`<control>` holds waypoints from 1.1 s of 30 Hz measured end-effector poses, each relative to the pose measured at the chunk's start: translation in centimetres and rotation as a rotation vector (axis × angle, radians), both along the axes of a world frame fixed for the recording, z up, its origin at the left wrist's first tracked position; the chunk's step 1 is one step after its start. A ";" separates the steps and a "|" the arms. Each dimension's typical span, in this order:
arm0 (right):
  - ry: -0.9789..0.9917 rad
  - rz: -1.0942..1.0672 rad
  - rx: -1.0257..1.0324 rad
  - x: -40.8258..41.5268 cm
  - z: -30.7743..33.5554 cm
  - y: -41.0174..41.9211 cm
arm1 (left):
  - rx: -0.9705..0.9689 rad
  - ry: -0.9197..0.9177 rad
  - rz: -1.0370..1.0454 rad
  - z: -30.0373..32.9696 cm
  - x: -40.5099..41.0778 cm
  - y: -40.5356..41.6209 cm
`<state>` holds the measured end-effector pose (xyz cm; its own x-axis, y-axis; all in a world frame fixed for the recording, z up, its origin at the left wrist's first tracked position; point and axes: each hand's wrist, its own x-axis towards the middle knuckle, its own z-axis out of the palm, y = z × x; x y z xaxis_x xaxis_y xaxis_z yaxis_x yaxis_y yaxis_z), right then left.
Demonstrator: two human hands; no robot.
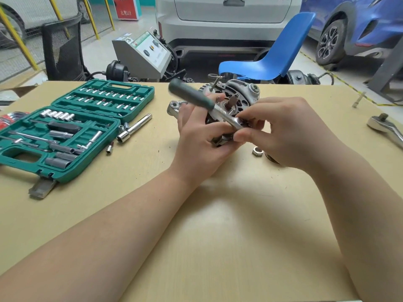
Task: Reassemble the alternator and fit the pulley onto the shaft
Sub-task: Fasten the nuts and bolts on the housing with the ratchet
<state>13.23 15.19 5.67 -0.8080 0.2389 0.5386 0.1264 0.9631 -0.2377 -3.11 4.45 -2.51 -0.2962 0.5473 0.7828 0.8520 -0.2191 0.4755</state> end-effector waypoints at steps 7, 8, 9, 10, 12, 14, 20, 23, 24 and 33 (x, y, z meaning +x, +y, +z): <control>-0.011 0.072 0.035 0.6 -0.1 -0.2 | -0.003 0.015 -0.005 -0.4 -0.5 0.0; 0.000 0.043 0.048 0.3 -0.2 -0.5 | 0.009 -0.007 -0.011 -0.3 -0.4 -0.1; 0.011 0.008 0.057 -0.1 -0.2 -0.7 | 0.015 -0.008 -0.019 -0.2 -0.3 -0.1; 0.019 -0.028 0.065 -0.4 -0.2 -0.9 | 0.013 0.005 -0.024 -0.2 -0.2 -0.1; 0.023 -0.073 0.070 -0.7 -0.1 -0.9 | 0.000 0.005 -0.025 -0.2 -0.2 -0.1; 0.006 -0.039 0.035 -0.4 0.1 -0.5 | 0.001 0.011 -0.012 -0.2 -0.1 -0.1; -0.080 0.115 -0.008 1.1 0.4 -0.1 | -0.019 0.036 -0.008 -0.2 -0.3 -0.3; -0.005 0.024 0.027 0.4 0.1 -0.6 | -0.009 0.039 -0.004 -0.1 -0.2 -0.3; 0.010 -0.029 0.037 0.0 0.0 -0.7 | -0.008 0.025 -0.004 0.1 -0.1 -0.3; -0.095 0.115 -0.002 1.0 0.4 -0.1 | -0.027 0.047 -0.005 -0.1 -0.3 -0.3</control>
<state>14.27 15.09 6.09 -0.8772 0.1431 0.4583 0.0375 0.9720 -0.2318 -3.38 4.12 -2.57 -0.2569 0.5700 0.7805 0.8724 -0.2107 0.4410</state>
